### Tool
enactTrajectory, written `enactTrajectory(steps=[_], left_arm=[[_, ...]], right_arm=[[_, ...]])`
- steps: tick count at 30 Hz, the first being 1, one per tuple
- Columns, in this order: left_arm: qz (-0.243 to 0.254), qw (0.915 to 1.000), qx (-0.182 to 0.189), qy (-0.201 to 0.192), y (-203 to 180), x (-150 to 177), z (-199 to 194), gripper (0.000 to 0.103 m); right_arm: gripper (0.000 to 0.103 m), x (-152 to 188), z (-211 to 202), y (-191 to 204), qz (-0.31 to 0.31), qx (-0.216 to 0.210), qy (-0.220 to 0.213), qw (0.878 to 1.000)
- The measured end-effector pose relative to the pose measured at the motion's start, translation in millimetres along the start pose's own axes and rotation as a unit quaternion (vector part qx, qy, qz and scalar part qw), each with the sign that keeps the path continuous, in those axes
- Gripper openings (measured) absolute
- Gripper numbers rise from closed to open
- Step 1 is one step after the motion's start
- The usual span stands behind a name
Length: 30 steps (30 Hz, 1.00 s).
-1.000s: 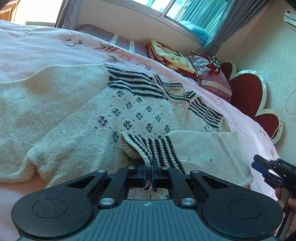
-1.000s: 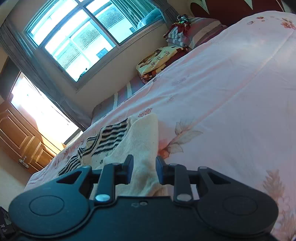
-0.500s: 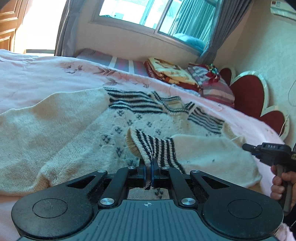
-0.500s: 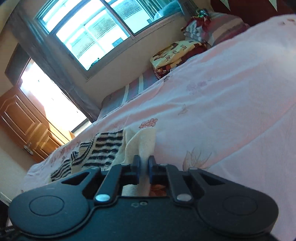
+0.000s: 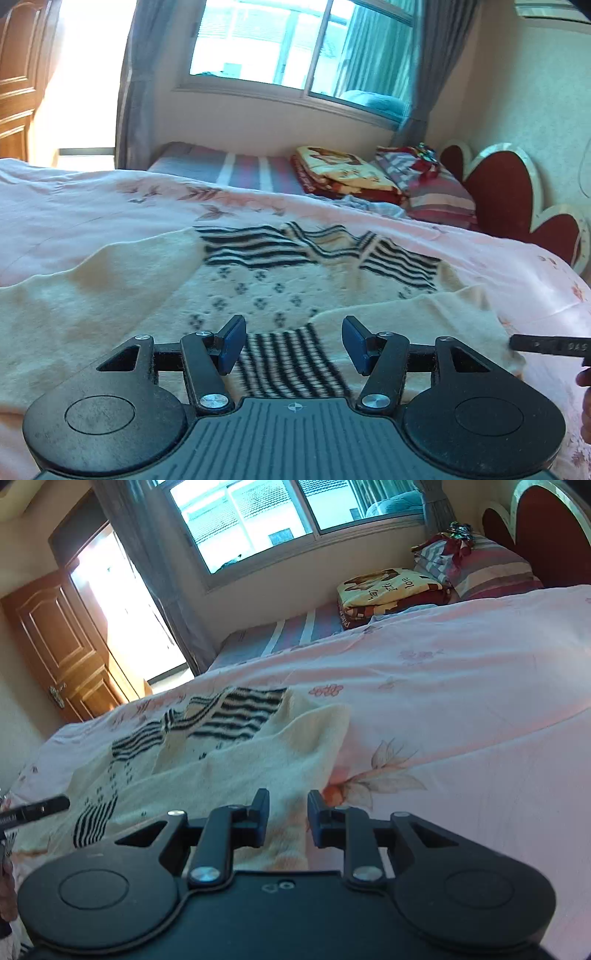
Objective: Fold small clothes
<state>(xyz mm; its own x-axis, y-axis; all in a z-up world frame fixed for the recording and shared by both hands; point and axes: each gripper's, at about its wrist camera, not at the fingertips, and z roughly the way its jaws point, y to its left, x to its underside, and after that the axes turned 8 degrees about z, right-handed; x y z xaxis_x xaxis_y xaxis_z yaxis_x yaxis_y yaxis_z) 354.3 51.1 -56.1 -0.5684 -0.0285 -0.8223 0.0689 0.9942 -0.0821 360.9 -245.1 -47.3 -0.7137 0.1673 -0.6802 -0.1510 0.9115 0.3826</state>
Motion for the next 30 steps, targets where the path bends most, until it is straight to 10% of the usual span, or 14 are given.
enactTrajectory(steps=[3,12,14,19,30], left_arm=[[0.013,0.9960,0.016,0.087,-9.5,10.3,33.7,0.057],[0.026,0.9960,0.014,0.084,-14.9,20.5,22.2,0.057],[0.030,0.9965,0.028,0.073,-16.8,24.0,26.5,0.074],[0.025,0.9972,0.026,0.066,-20.9,18.7,13.3,0.078],[-0.133,0.9865,-0.091,0.030,128.7,86.9,-108.6,0.077]], right_arm=[[0.010,9.0,12.4,2.0,-0.019,0.042,0.010,0.999],[0.008,3.5,-5.9,12.5,-0.018,0.040,-0.024,0.999],[0.007,8.1,10.5,13.9,-0.030,0.059,0.010,0.998],[0.014,8.0,6.0,19.1,-0.018,0.077,-0.007,0.997],[0.021,41.3,-21.2,43.3,0.005,0.064,-0.003,0.998]])
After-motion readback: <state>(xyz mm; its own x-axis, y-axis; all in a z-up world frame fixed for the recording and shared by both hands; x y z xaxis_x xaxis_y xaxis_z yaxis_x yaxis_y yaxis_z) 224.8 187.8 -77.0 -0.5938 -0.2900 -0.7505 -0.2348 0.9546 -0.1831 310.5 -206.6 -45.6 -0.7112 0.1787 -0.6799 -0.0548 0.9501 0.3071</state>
